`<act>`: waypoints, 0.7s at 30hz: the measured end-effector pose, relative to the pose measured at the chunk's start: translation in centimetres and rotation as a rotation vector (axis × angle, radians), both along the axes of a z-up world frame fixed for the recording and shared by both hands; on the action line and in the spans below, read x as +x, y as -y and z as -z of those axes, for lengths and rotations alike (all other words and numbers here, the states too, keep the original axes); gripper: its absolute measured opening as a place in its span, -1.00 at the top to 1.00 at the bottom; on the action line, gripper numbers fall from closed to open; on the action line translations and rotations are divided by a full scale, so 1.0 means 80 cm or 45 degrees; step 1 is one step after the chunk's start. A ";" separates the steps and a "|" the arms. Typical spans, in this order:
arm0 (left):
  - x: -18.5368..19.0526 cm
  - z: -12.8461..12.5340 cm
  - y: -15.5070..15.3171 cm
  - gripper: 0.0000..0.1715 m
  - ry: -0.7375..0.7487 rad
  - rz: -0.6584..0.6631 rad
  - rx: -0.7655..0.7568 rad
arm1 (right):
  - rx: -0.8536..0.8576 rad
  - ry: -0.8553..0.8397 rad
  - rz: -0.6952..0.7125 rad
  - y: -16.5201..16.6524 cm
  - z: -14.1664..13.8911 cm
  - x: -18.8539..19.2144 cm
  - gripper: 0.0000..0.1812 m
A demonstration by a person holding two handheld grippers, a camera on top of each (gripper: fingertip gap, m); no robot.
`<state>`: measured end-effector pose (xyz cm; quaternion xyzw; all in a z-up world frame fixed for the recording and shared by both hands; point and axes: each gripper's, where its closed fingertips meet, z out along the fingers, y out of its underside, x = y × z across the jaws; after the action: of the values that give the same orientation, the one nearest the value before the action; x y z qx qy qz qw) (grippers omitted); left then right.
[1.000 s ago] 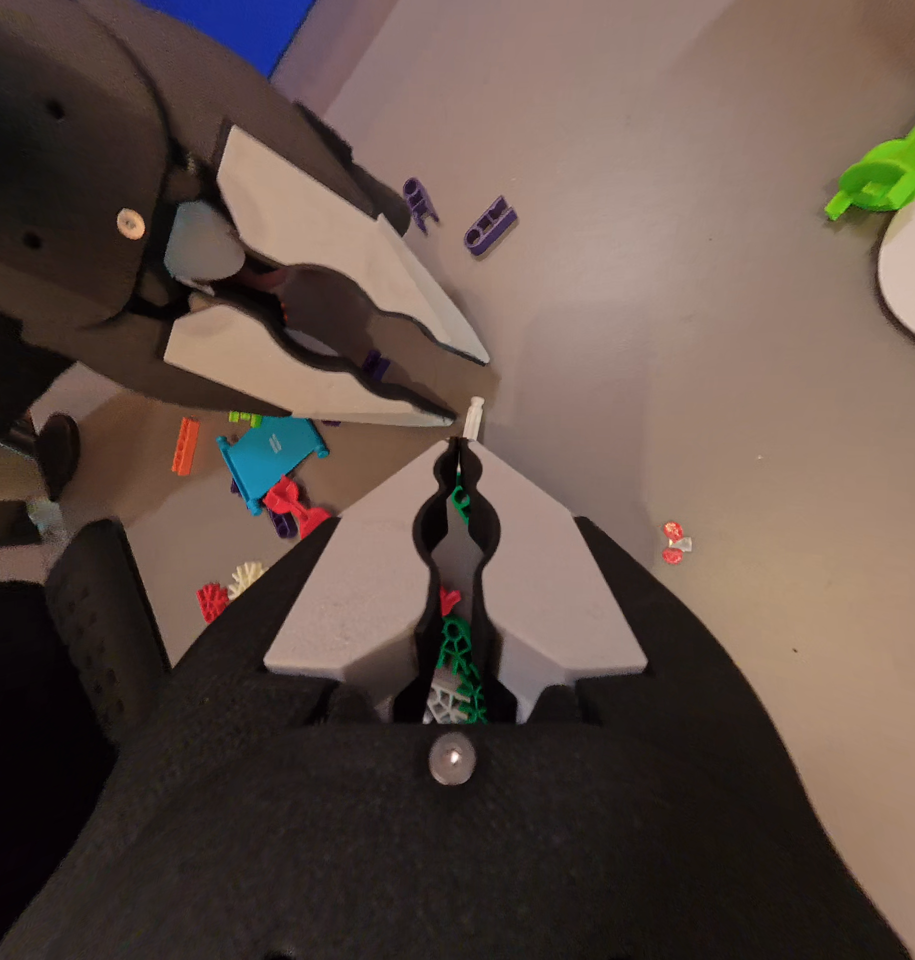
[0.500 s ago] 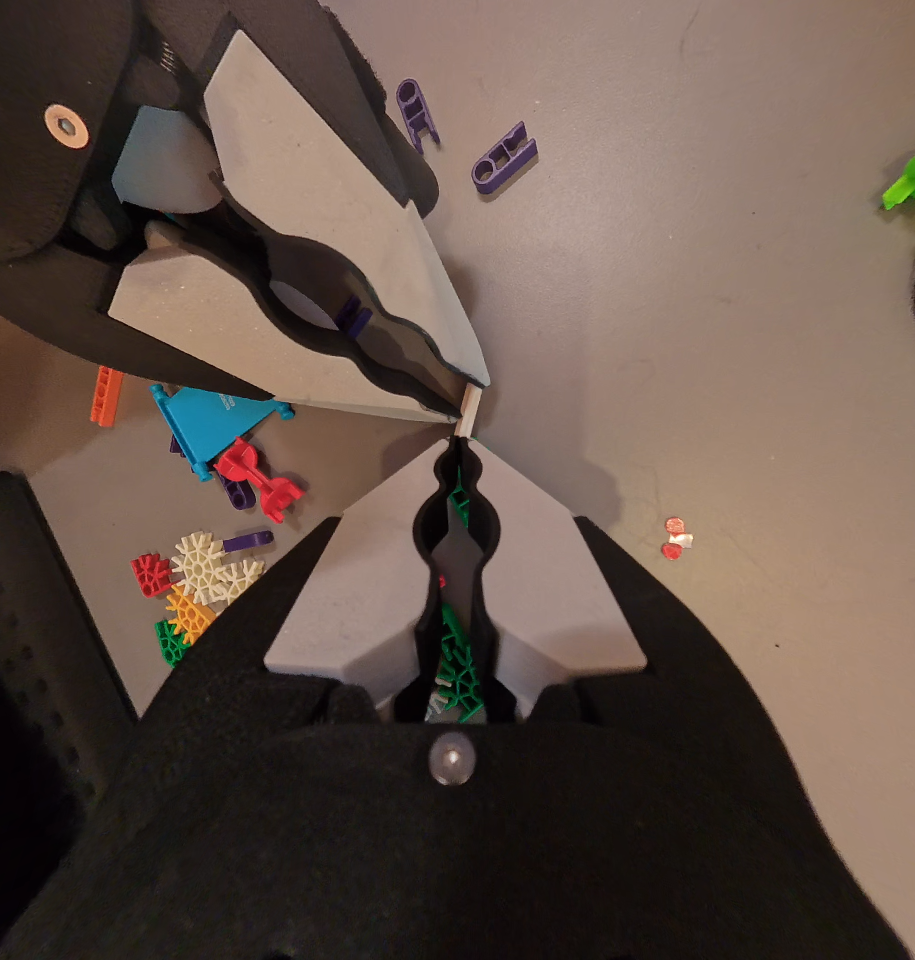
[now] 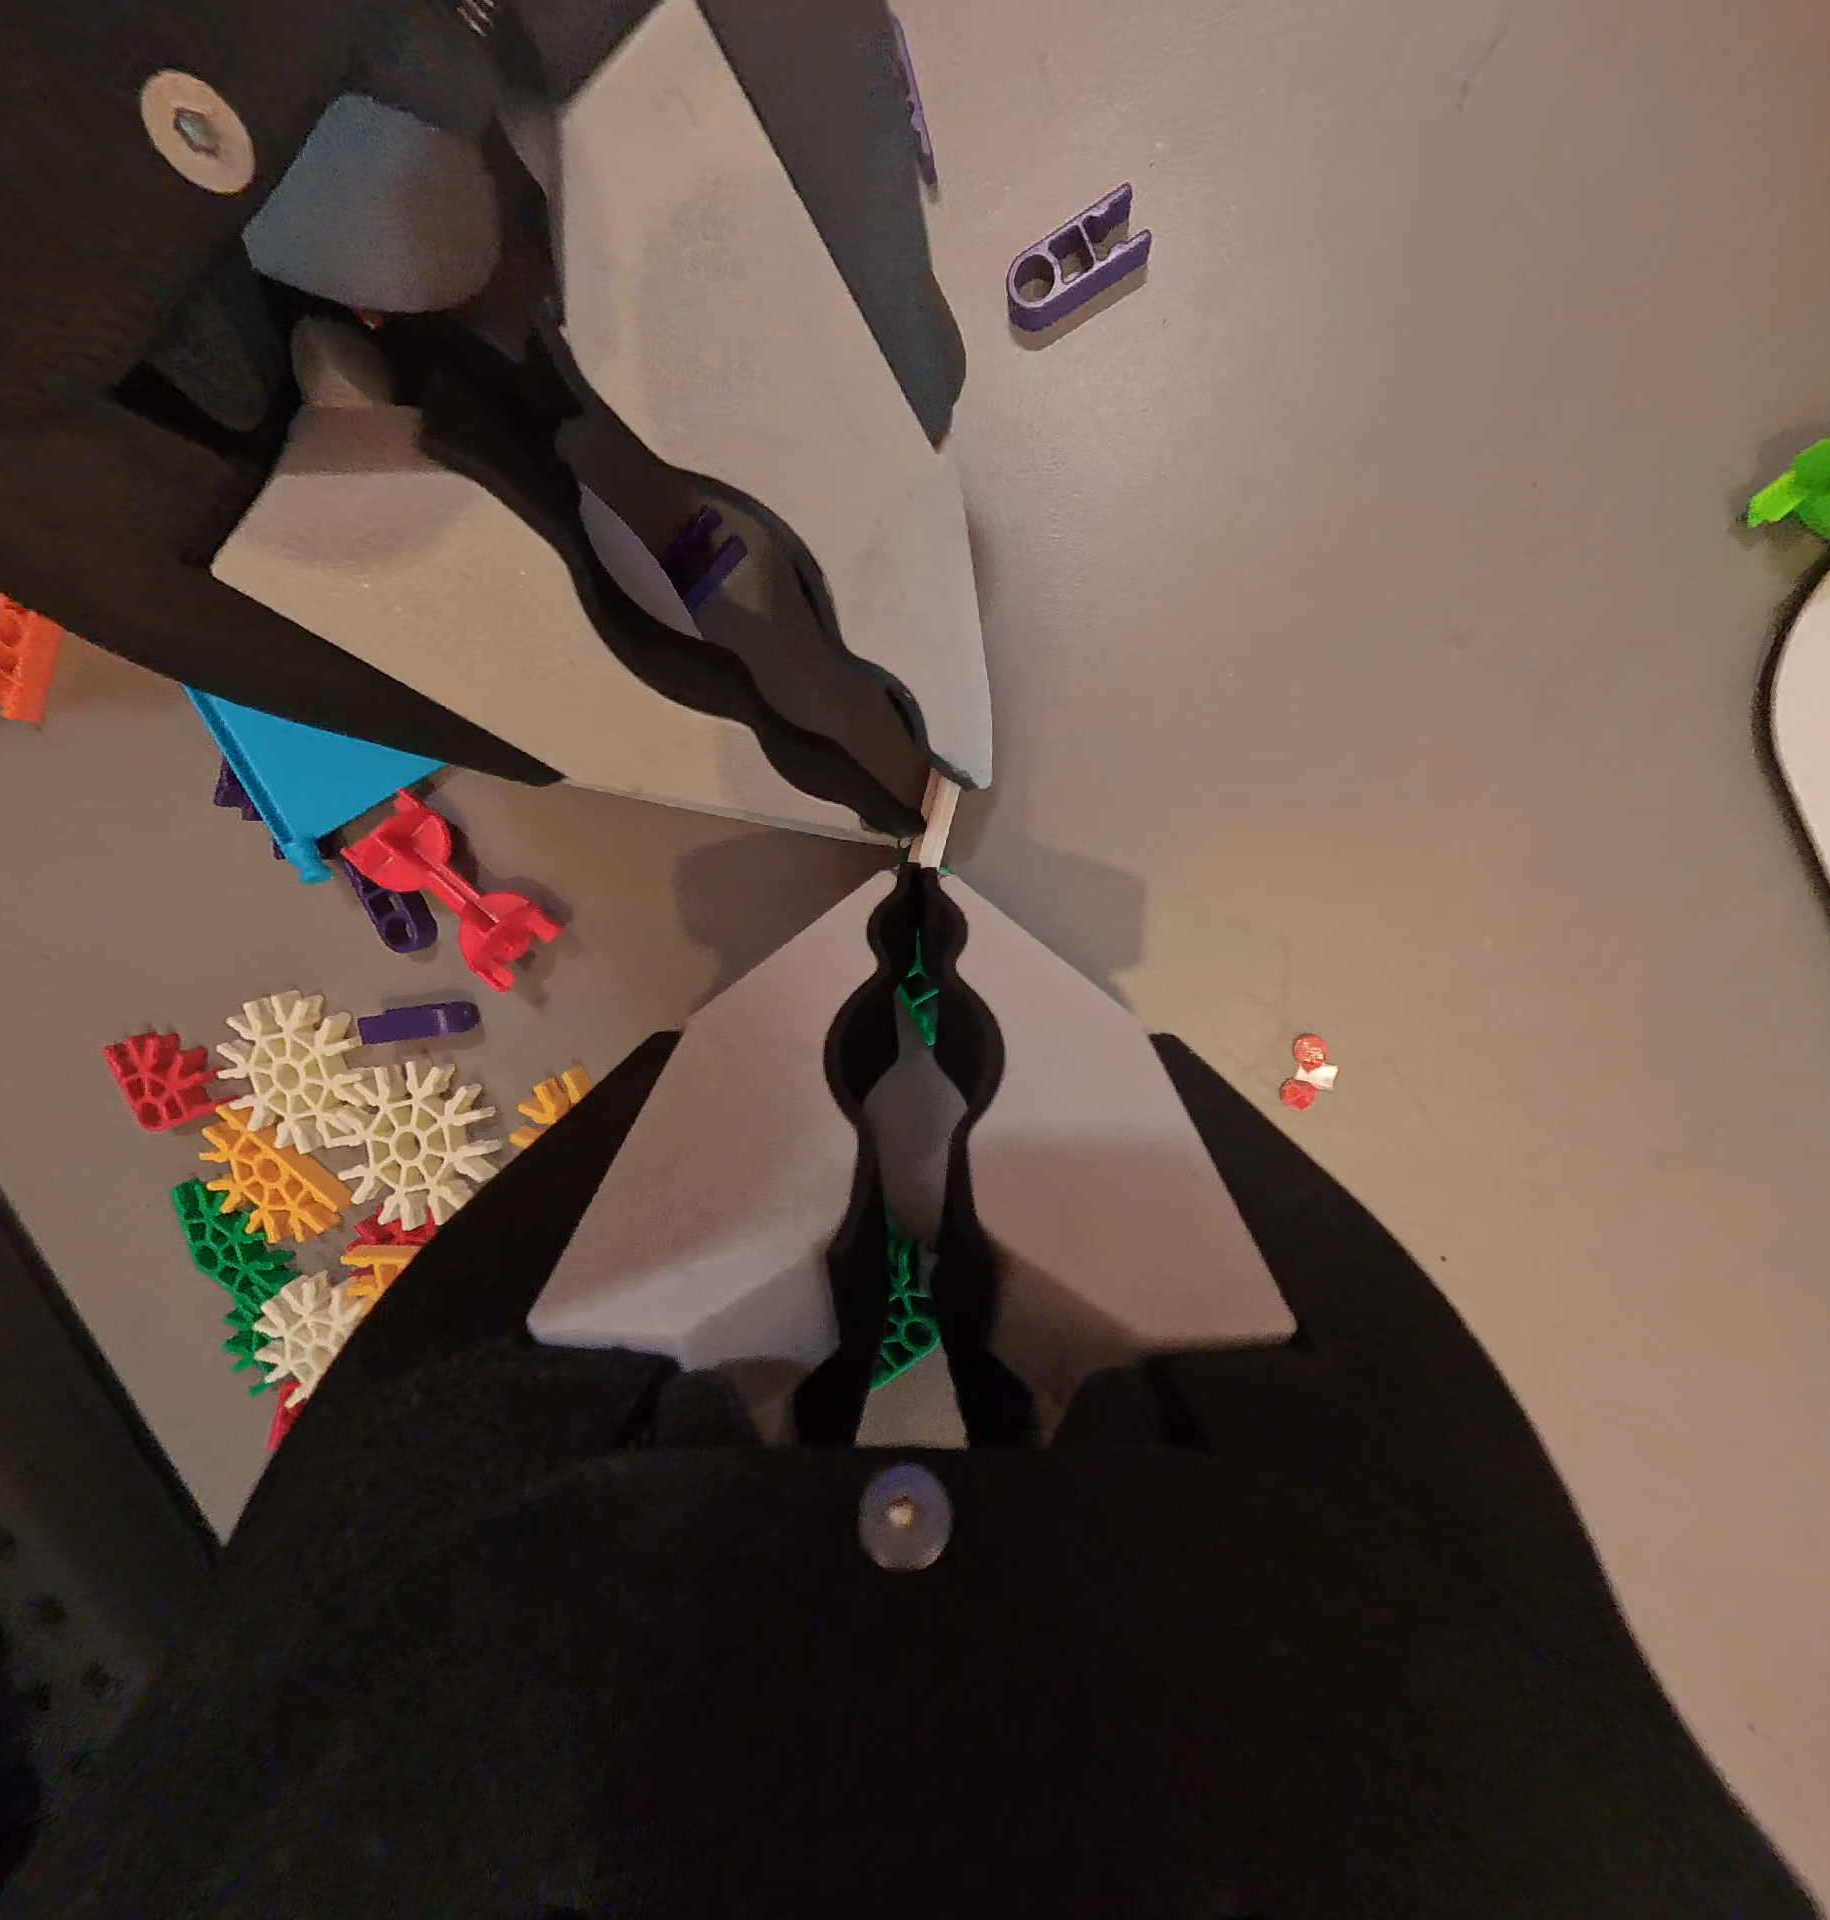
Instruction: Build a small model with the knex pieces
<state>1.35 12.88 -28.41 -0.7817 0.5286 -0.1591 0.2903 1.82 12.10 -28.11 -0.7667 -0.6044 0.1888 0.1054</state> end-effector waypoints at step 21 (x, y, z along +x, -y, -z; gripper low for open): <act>0.007 0.001 0.009 0.97 -0.062 0.113 0.019 | -0.079 -0.023 0.051 0.006 0.001 0.001 1.00</act>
<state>1.87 12.18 -28.52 -0.7590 0.5706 -0.1490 0.2759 1.92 11.64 -28.23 -0.7799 -0.5818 0.2121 0.0909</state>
